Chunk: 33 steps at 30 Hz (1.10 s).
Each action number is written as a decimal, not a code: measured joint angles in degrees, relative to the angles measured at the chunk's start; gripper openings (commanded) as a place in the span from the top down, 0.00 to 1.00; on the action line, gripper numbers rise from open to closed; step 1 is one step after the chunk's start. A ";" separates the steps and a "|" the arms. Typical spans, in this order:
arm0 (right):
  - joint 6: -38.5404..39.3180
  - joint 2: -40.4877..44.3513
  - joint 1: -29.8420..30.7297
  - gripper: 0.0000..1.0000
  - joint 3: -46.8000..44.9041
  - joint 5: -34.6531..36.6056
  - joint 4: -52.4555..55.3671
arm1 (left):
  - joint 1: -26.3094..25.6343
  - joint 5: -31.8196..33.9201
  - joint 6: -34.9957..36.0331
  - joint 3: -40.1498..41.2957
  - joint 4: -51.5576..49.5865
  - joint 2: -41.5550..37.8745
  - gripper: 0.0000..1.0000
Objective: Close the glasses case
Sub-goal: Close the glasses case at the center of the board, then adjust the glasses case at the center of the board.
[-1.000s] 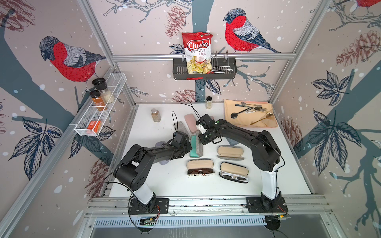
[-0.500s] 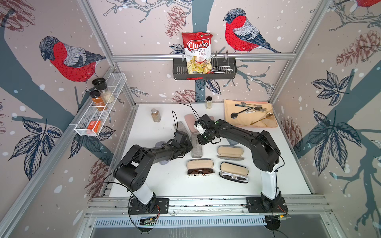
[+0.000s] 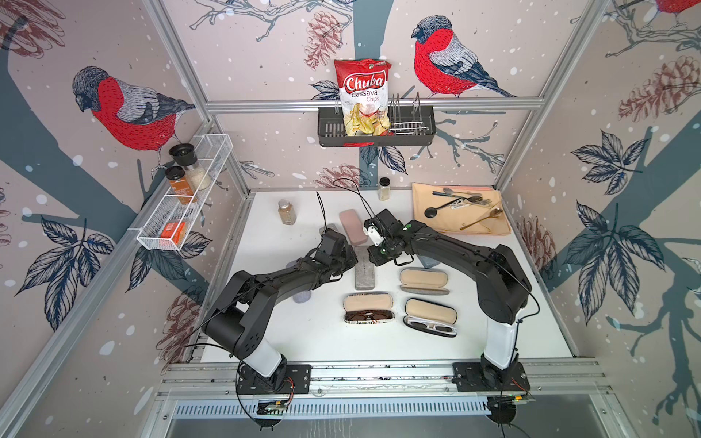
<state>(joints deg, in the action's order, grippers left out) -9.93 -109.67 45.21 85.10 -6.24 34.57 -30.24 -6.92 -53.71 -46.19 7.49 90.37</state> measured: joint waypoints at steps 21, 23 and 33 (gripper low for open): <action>-7.98 13.20 -1.03 0.01 -7.93 21.92 11.23 | -1.55 5.42 -0.33 3.85 -5.11 -14.91 0.05; -7.98 14.01 -2.40 0.03 -8.33 21.84 12.59 | -1.88 5.46 -0.33 3.98 -5.11 -15.21 0.05; -3.80 13.79 -5.81 0.24 -10.23 19.32 15.63 | -2.19 5.60 -0.33 5.29 -5.14 -16.44 0.05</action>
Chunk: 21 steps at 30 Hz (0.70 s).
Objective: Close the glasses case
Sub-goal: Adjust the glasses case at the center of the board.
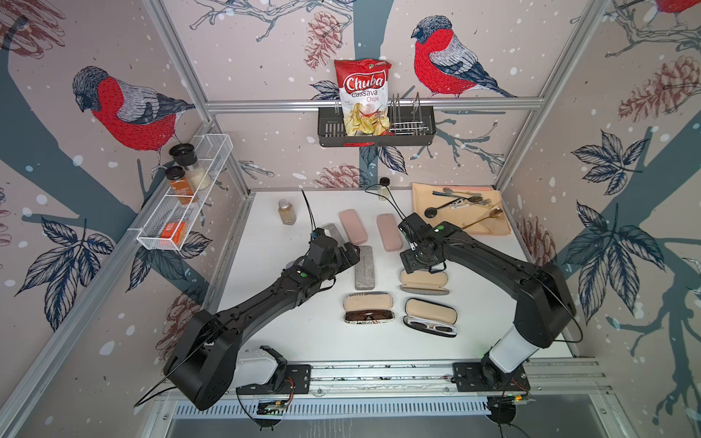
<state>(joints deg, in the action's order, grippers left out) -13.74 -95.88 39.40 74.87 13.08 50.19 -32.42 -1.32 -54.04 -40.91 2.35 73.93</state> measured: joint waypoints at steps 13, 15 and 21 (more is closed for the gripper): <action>3.15 -7.56 -0.42 0.28 0.22 1.53 0.42 | 0.00 -0.04 0.00 1.14 0.02 0.87 0.05; 3.34 -8.44 -0.42 0.28 0.26 1.90 0.44 | 0.00 -0.07 0.00 1.14 0.02 1.09 0.05; 4.04 -9.33 -0.42 0.29 0.87 2.73 0.44 | 0.00 -0.07 0.00 1.14 0.04 1.97 0.05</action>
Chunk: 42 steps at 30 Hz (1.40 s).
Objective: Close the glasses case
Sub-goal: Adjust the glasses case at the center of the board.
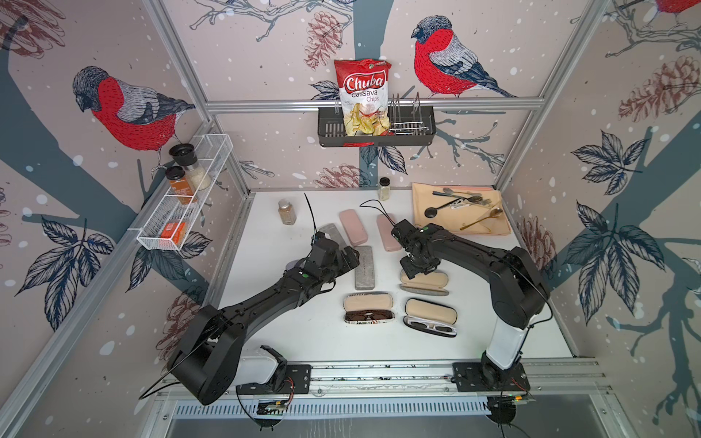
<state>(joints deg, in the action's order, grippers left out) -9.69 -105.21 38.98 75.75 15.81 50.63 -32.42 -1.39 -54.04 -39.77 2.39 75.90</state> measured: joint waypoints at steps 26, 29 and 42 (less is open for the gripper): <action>1.86 -2.40 -0.37 0.63 1.18 -1.53 -0.04 | 0.00 -0.13 -0.02 0.02 0.09 1.99 0.05; 1.84 -2.40 -0.35 0.65 1.84 -1.42 -0.13 | 0.00 -0.13 -0.02 0.02 0.11 2.01 0.05; 1.81 -3.50 0.00 0.78 2.78 -0.33 -0.68 | 0.00 -0.44 -0.02 0.09 1.31 3.85 0.05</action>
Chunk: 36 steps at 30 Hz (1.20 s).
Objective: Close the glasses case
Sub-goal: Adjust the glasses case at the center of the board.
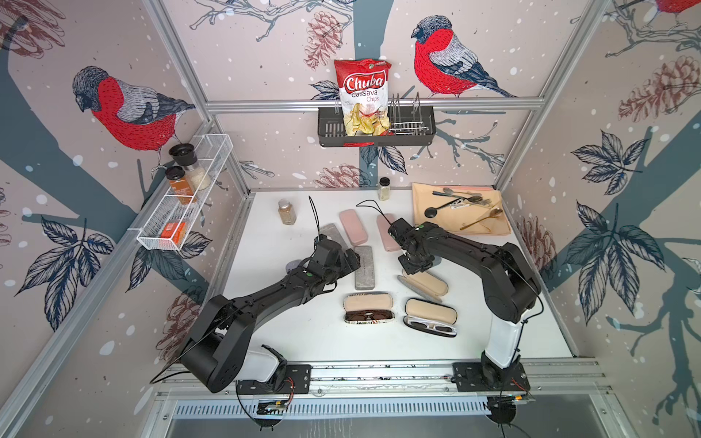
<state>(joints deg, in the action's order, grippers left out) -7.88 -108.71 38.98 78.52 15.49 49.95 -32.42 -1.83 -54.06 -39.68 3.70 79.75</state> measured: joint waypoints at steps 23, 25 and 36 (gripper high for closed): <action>-1.07 -2.32 -0.17 0.75 5.14 2.49 0.11 | -0.55 -2.71 0.00 -2.27 0.76 3.82 0.06; -1.09 -1.88 -0.33 0.71 5.33 2.51 0.07 | -1.14 -2.78 0.04 -3.39 0.74 4.50 0.06; -0.44 5.09 2.01 0.48 5.40 -9.16 -0.70 | -2.54 -0.96 -1.55 -1.11 0.04 -3.23 0.07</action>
<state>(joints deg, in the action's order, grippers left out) -8.32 -103.61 40.99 83.92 6.33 49.25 -34.96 -2.79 -55.61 -40.80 3.75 76.51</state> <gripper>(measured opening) 0.512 0.931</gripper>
